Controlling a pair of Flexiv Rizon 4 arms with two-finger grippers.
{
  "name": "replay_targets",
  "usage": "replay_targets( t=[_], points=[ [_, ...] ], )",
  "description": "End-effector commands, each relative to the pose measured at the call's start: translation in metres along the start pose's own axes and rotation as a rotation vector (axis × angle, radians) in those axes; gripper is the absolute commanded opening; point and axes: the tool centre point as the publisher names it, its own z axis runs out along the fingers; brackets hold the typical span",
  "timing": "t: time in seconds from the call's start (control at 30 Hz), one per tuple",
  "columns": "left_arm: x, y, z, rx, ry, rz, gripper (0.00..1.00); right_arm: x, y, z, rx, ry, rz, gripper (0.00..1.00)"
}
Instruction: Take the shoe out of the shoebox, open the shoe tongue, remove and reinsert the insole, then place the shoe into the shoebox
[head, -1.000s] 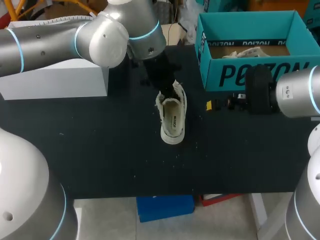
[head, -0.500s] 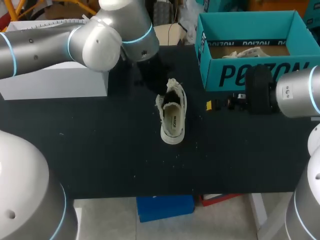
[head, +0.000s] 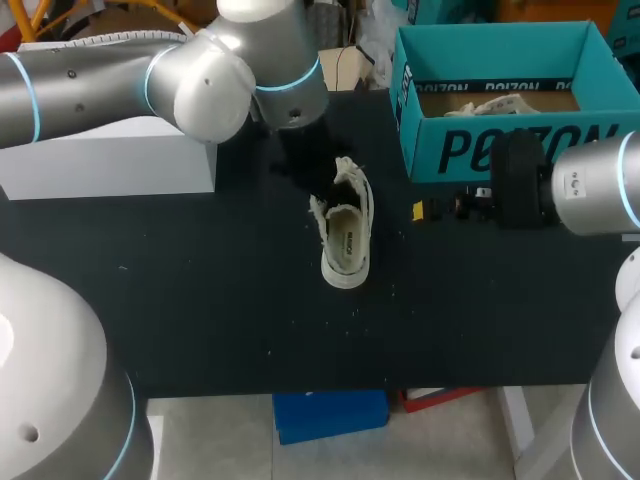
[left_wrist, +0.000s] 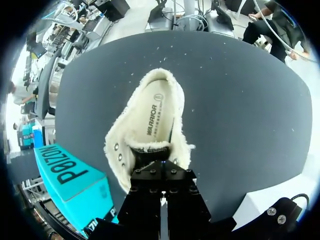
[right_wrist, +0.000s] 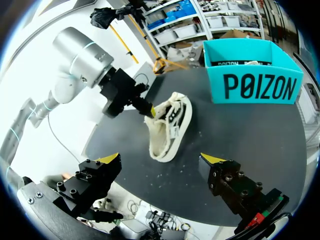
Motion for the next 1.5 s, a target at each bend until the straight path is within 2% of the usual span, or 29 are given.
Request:
replay_targets(
  t=[0.03,0.2,0.33,0.53,0.77,0.9,1.13,1.23,1.27,1.37,1.4,1.43,1.47,1.5],
  points=[
    [-0.006,-0.002,0.019,0.024,0.014,0.008,0.0,0.001,0.0,0.0,0.0,-0.001,0.0,1.0],
    [-0.006,-0.009,0.031,0.043,0.026,0.012,0.0,0.001,0.0,0.0,0.0,-0.001,0.0,1.0],
    [-0.007,-0.012,0.027,0.047,0.025,0.017,0.0,0.001,0.0,0.0,0.0,-0.001,0.0,1.0],
    [-0.004,-0.01,-0.011,0.037,-0.005,0.038,0.0,0.001,0.0,0.0,0.0,-0.001,0.0,1.0],
    [0.011,-0.004,-0.06,0.001,-0.01,0.038,0.0,0.001,0.0,0.0,0.0,-0.001,0.0,1.0],
    [0.02,-0.002,-0.073,-0.028,-0.005,0.016,0.0,0.001,0.0,0.0,0.0,-0.001,0.0,1.0],
    [0.033,-0.003,-0.076,-0.031,0.017,0.003,0.0,0.001,0.0,0.0,0.0,-0.001,0.0,1.0],
    [0.033,-0.006,-0.074,-0.024,0.019,0.005,0.08,0.001,0.0,0.0,0.0,-0.001,0.0,1.0],
    [0.033,-0.007,-0.074,-0.023,0.019,0.006,0.14,0.001,0.0,0.0,0.0,-0.001,0.0,1.0],
    [0.033,-0.009,-0.072,-0.017,0.02,0.01,0.33,0.001,0.0,0.0,0.0,-0.001,0.0,1.0],
    [0.033,-0.01,-0.072,-0.017,0.021,0.013,0.42,0.001,0.0,0.0,0.0,-0.001,0.0,1.0],
    [0.032,-0.011,-0.072,-0.017,0.021,0.015,0.47,0.001,0.0,0.0,0.0,-0.001,0.0,1.0],
    [0.032,-0.011,-0.072,-0.02,0.019,0.028,0.58,0.001,0.0,0.0,0.0,-0.001,0.0,1.0],
    [0.031,-0.011,-0.072,-0.031,0.021,0.043,0.65,0.001,0.0,0.0,0.0,-0.001,0.0,1.0]
  ],
)
